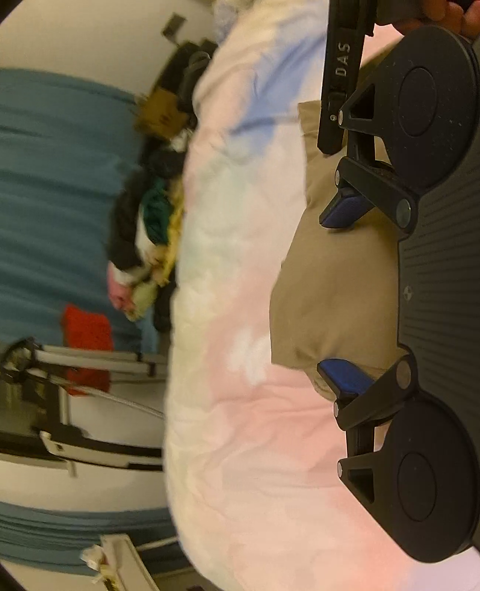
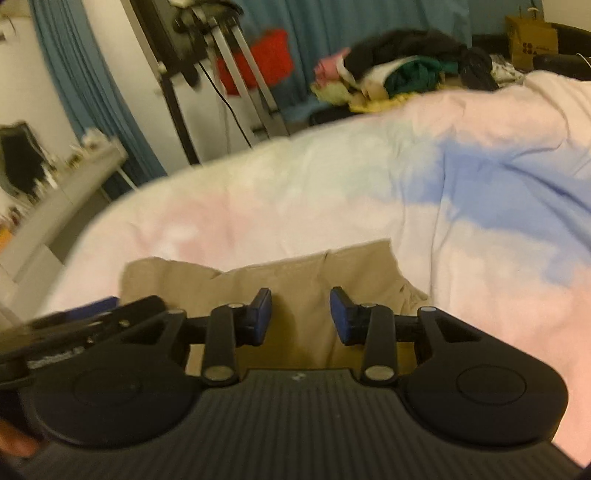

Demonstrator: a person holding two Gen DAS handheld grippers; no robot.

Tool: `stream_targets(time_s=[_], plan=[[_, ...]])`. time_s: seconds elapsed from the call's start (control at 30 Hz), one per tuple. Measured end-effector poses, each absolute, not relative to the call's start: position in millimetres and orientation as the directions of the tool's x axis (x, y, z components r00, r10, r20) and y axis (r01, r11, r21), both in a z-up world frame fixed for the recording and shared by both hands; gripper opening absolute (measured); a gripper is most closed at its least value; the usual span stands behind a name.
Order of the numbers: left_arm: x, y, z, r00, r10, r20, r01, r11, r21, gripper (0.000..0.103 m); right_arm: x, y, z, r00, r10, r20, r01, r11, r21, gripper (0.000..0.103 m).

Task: Fold clothes
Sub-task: 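Open both grippers and release the folded shirt, lettering facing up, then grasp the shirt end with both grippers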

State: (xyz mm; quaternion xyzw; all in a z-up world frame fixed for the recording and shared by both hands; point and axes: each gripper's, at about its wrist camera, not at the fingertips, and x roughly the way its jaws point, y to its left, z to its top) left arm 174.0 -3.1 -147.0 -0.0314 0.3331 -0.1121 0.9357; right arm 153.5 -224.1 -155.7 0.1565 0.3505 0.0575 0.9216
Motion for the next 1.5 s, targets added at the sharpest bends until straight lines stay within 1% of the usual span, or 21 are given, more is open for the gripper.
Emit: stream_targets(time_s=[0.07, 0.2, 0.33, 0.47, 0.5, 0.63, 0.7, 0.73, 0.87, 1.03, 1.07, 1.17, 1.23, 1.27, 1.37, 1.43, 1.47, 1.5], plan=[[180.3, -0.8, -152.7, 0.745, -0.236, -0.624, 0.182, 0.972, -0.150, 0.079, 156.3, -222.8, -164.6, 0.743, 0.207, -0.636, 0.018, 0.945, 0.328, 0.036], [169.7, -0.3, -142.2, 0.752, -0.233, -0.616, 0.193, 0.972, -0.132, 0.079, 132.1, -219.6, -143.4, 0.774, 0.213, -0.597, 0.000, 0.942, 0.335, 0.039], [136.7, 5.3, -126.8, 0.744, -0.270, -0.611, 0.210, 0.963, -0.170, 0.079, 91.9, -214.9, -116.2, 0.805, 0.225, -0.550, -0.036, 0.942, 0.333, 0.039], [94.6, 2.0, -119.2, 0.737, -0.286, -0.612, 0.254, 0.957, -0.141, 0.079, 52.1, -212.0, -103.8, 0.814, 0.237, -0.530, -0.053, 0.939, 0.339, 0.039], [89.4, 2.0, -122.1, 0.732, -0.278, -0.622, 0.248, 0.959, -0.136, 0.079, 43.1, -209.6, -104.0, 0.813, 0.231, -0.535, -0.054, 0.944, 0.326, 0.039], [69.2, 1.9, -134.5, 0.708, -0.241, -0.663, 0.222, 0.968, -0.115, 0.080, 35.7, -205.1, -126.5, 0.770, 0.211, -0.602, -0.020, 0.951, 0.307, 0.039], [66.8, 3.8, -136.0, 0.705, -0.233, -0.670, 0.209, 0.971, -0.118, 0.079, 32.9, -203.1, -138.3, 0.746, 0.201, -0.635, -0.003, 0.954, 0.299, 0.039], [63.1, 7.9, -132.4, 0.708, -0.249, -0.661, 0.207, 0.968, -0.143, 0.079, 31.5, -202.0, -144.2, 0.733, 0.196, -0.651, 0.005, 0.956, 0.294, 0.038], [46.4, 26.0, -117.3, 0.711, -0.331, -0.621, 0.210, 0.942, -0.262, 0.079, 28.9, -206.7, -142.9, 0.734, 0.201, -0.649, 0.032, 0.944, 0.328, 0.038], [25.2, 50.2, -114.8, 0.618, -0.569, -0.543, 0.263, 0.800, -0.538, 0.080, 21.9, -219.2, -141.8, 0.735, 0.231, -0.637, 0.088, 0.899, 0.428, 0.039], [26.2, 49.4, -119.5, 0.593, -0.592, -0.545, 0.253, 0.780, -0.572, 0.080, 21.1, -220.0, -140.7, 0.738, 0.236, -0.633, 0.094, 0.892, 0.442, 0.040], [34.0, 46.4, -135.7, 0.529, -0.641, -0.556, 0.208, 0.734, -0.647, 0.079, 15.0, -223.6, -138.1, 0.752, 0.234, -0.617, 0.113, 0.876, 0.469, 0.040], [44.5, 46.2, -154.1, 0.483, -0.675, -0.558, 0.132, 0.686, -0.715, 0.078, 10.7, -226.1, -136.6, 0.761, 0.232, -0.606, 0.124, 0.864, 0.487, 0.040], [51.2, 48.9, -165.2, 0.467, -0.686, -0.558, 0.074, 0.659, -0.748, 0.077, 9.2, -228.3, -136.5, 0.765, 0.234, -0.600, 0.132, 0.855, 0.502, 0.040], [67.8, 59.4, -194.8, 0.452, -0.706, -0.544, -0.090, 0.571, -0.816, 0.067, 5.0, -236.7, -136.8, 0.772, 0.244, -0.587, 0.161, 0.818, 0.552, 0.040], [74.3, 72.6, -204.3, 0.495, -0.700, -0.514, -0.167, 0.504, -0.847, 0.056, 3.3, -241.0, -136.4, 0.775, 0.261, -0.575, 0.168, 0.793, 0.586, 0.040], [75.9, 78.5, -206.6, 0.519, -0.691, -0.503, -0.192, 0.480, -0.856, 0.055, 3.1, -243.0, -136.9, 0.774, 0.285, -0.565, 0.164, 0.772, 0.615, 0.041], [76.1, 82.6, -207.3, 0.537, -0.680, -0.500, -0.205, 0.469, -0.859, 0.053, 3.1, -244.9, -137.6, 0.773, 0.312, -0.552, 0.159, 0.748, 0.645, 0.047]])
